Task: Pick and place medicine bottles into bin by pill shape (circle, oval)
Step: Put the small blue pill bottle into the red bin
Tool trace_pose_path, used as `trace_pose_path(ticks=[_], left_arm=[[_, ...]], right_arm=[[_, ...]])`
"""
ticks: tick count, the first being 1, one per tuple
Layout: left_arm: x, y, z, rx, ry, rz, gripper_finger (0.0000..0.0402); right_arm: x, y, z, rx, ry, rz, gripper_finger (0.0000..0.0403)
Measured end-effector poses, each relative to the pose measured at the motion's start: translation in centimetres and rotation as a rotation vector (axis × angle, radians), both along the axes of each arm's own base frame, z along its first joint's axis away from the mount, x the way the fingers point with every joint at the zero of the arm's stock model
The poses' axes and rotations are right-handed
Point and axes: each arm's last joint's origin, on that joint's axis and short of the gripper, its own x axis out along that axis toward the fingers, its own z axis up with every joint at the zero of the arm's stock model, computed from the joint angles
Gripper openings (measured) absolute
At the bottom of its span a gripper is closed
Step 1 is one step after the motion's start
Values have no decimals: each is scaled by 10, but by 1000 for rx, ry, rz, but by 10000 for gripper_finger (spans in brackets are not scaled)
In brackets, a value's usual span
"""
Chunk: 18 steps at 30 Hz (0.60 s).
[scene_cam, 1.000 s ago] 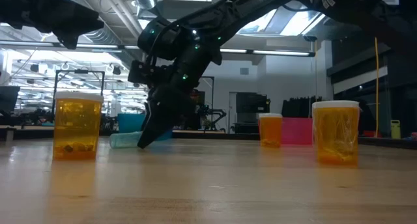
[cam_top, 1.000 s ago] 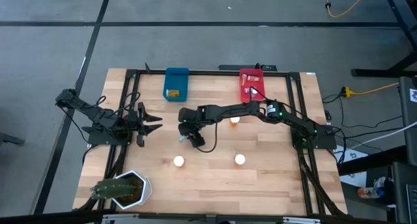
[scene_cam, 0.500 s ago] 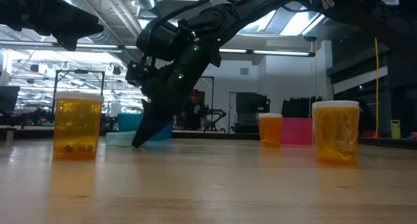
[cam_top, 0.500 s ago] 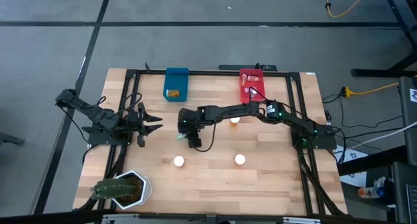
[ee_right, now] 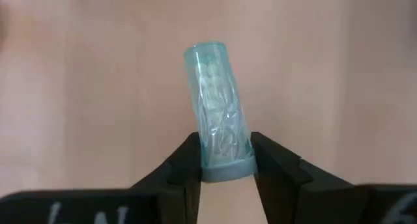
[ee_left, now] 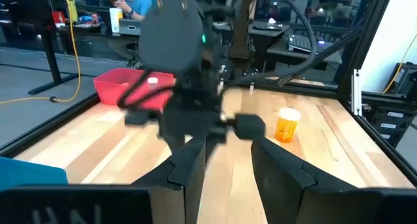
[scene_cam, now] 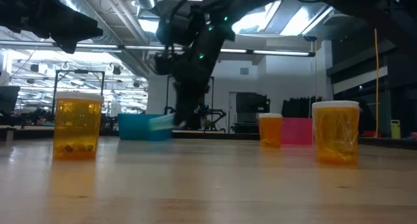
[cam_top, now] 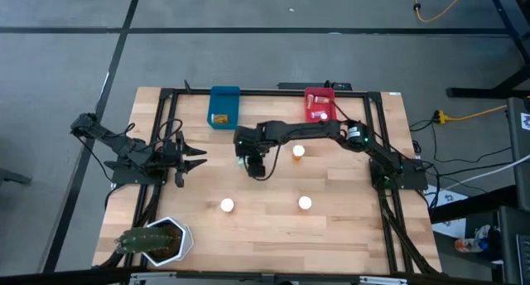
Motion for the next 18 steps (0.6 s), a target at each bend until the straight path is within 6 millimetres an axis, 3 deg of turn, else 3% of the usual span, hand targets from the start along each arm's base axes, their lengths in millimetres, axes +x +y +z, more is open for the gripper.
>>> trace_pose_path(ticks=[5,12,18], left_arm=[[0,0,0,0,4,0,119],[0,0,-2,-22,13,3,119],[0,0,-2,-22,13,3,119]], right_arm=[[-24,-17,35,-92,84,-72,115],[-73,-52,78,-164,215,-264,114],[-138,-75,81,-225,214,-442,115]])
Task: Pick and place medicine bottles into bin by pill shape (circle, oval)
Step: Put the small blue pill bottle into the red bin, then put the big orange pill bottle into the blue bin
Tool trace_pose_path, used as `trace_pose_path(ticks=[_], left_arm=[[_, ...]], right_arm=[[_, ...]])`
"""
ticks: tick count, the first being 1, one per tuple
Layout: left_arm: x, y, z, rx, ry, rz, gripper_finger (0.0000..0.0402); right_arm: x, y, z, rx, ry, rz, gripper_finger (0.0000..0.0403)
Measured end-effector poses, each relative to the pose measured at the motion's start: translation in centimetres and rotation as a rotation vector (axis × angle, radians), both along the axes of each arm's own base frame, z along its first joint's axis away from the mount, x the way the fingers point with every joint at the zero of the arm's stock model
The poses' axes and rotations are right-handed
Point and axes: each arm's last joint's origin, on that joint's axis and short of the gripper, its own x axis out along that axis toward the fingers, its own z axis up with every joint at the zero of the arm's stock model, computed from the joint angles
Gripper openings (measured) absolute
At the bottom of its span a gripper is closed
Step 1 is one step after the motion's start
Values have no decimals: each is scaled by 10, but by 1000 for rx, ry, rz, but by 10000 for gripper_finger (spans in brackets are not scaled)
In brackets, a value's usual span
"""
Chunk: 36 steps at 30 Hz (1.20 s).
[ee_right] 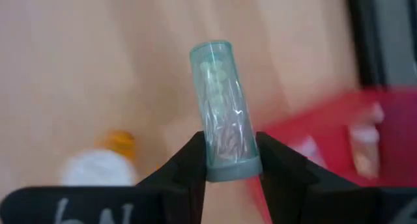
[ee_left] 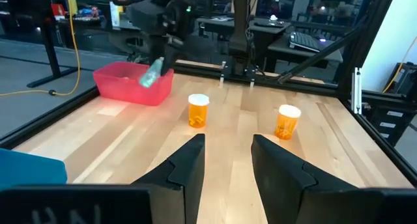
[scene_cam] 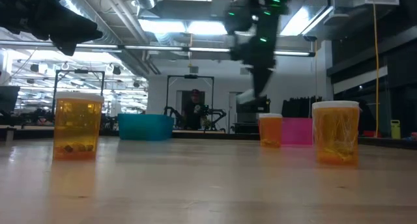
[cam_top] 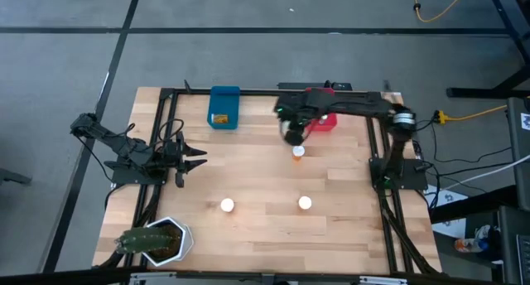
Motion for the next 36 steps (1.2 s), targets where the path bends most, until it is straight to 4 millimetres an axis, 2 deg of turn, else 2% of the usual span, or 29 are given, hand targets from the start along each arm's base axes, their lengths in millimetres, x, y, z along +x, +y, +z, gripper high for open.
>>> trace_pose_path(ticks=[3,7,13,16,20,27,30,33,36], left_arm=[[0,0,0,0,-1,0,119],[0,0,0,-1,-5,7,119],[0,0,1,-2,-7,7,119],[0,0,1,-2,-7,7,119],[0,0,1,-2,-8,11,119],[0,0,1,-1,-8,11,119],[0,0,1,-1,-8,11,119],[0,0,1,-1,-8,11,119],[0,0,1,-1,-8,11,119]], right_arm=[[-36,-16,-7,-62,-84,-103,116],[-73,-44,-24,-117,-173,-231,116],[-115,-85,-53,-136,-198,-410,116],[-121,-96,-56,-109,-268,-458,117],[-126,-102,-58,-84,-294,-468,131],[-127,-104,-56,-83,-294,-480,216],[-124,-107,-46,-89,-326,-502,240],[-120,-105,-32,-51,-385,-493,248],[-112,-94,-14,27,-461,-418,246]])
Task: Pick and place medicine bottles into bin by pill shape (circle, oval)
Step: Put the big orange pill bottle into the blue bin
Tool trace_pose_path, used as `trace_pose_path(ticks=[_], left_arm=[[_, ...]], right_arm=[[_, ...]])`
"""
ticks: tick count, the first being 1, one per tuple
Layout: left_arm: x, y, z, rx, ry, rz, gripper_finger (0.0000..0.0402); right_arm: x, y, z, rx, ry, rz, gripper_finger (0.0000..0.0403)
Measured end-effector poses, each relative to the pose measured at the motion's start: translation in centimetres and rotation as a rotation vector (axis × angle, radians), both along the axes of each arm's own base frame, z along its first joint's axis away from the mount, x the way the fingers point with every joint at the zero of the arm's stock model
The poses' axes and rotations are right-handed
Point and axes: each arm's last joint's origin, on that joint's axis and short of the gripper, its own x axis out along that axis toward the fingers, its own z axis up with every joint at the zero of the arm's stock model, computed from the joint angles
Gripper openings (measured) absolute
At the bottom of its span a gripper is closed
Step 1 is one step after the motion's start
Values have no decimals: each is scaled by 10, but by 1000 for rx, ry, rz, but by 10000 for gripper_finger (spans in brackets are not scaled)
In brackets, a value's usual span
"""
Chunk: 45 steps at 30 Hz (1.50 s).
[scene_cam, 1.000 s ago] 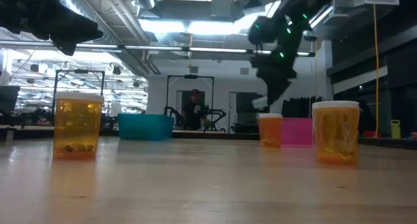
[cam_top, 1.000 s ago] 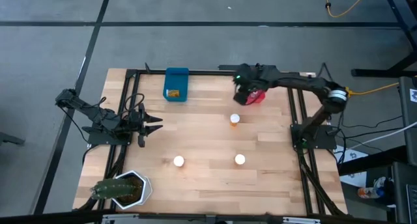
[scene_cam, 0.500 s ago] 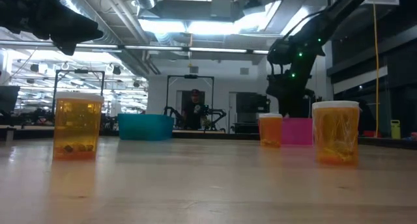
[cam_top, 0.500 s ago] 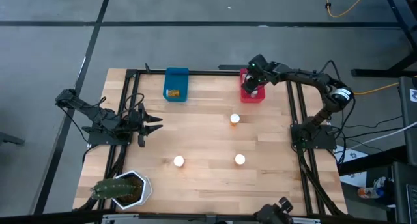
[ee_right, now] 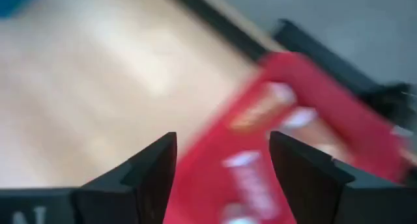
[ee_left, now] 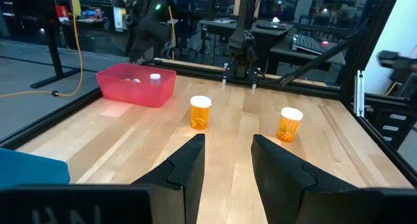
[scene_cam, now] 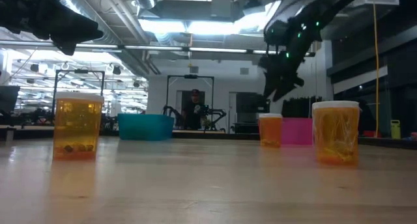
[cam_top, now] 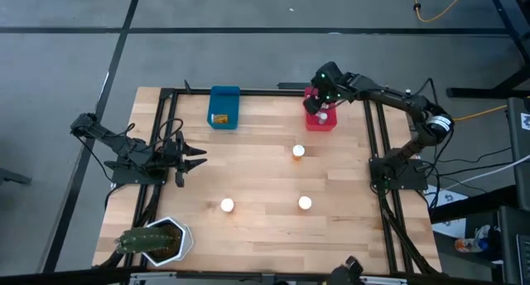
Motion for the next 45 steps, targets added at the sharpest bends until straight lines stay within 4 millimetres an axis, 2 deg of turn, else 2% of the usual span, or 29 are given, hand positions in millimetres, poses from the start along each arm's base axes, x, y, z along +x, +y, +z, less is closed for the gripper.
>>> trace_pose_path(ticks=[4,9,16,19,23,25,29,35,41,45], left_arm=[[0,0,0,1,0,0,119],[0,0,0,1,0,0,119],[1,-3,-2,-24,14,-87,119],[2,-4,-5,-46,20,-94,119],[3,-4,-12,-44,41,-91,119],[3,-4,-12,-44,41,-90,119],[3,-4,-12,-45,39,-89,119],[3,-4,-12,-44,39,-87,119],[3,-4,-12,-43,38,-81,119],[3,-4,-12,-46,32,-82,119]], right_arm=[[6,29,13,92,-56,134,236],[10,71,20,176,12,213,224],[21,135,24,114,145,311,217],[17,160,14,77,190,412,217],[8,183,-21,95,214,454,217],[8,190,-37,93,169,451,217],[7,198,-54,92,115,489,217],[2,194,-77,45,146,395,217],[20,185,-99,-52,125,409,217],[42,176,-104,-133,115,443,217]])
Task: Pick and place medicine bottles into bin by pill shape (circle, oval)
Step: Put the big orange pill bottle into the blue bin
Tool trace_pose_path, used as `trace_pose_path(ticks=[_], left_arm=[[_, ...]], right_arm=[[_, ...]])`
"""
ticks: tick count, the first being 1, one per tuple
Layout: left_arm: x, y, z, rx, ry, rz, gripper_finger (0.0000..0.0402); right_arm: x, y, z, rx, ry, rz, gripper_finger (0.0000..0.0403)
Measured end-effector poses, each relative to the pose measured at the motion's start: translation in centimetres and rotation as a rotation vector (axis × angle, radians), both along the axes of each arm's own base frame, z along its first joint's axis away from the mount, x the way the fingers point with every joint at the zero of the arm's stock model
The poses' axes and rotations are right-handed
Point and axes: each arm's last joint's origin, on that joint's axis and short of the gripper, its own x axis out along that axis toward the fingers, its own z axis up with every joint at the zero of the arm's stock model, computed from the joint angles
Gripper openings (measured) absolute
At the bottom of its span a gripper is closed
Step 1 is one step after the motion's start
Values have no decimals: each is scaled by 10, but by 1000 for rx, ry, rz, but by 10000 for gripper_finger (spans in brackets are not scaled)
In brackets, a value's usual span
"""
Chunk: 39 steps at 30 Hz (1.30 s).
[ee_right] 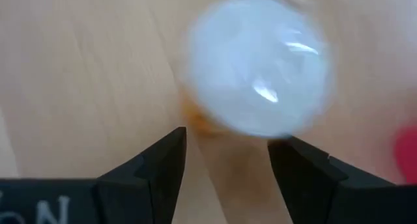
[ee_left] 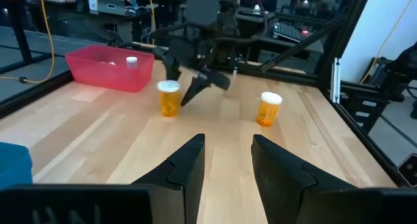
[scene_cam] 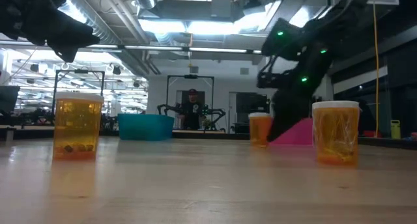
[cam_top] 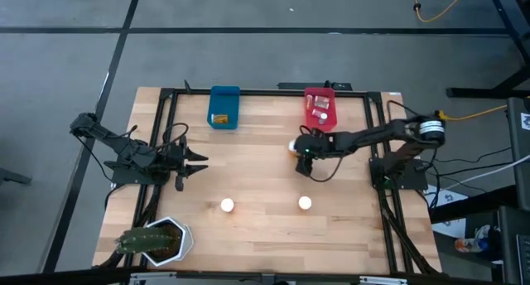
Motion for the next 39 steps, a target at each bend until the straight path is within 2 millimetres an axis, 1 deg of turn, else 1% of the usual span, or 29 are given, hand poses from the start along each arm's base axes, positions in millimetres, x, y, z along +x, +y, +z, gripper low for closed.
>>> trace_pose_path(ticks=[5,12,15,19,22,25,28,31,33,39], left_arm=[[0,0,0,0,0,0,119],[0,0,0,0,0,0,119],[0,0,0,0,0,0,119],[0,0,0,1,1,-1,119],[0,0,0,1,1,-1,119],[0,0,0,1,1,-1,119],[0,0,0,1,2,-1,119],[0,0,0,1,2,-1,119],[0,0,0,1,2,-2,119],[0,0,0,3,4,-2,119]], right_arm=[[33,-6,-3,-11,-11,96,217],[81,-23,-9,-43,-4,168,217],[102,-29,-7,-61,-20,186,217],[126,-35,3,-79,-76,232,217],[137,-38,5,-74,-98,252,217],[145,-43,2,-76,-103,254,217],[151,-45,-5,-65,-103,262,217],[157,-45,-13,-48,-136,286,217],[161,-45,-15,-58,-168,287,217],[167,-48,-11,-81,-248,279,217]])
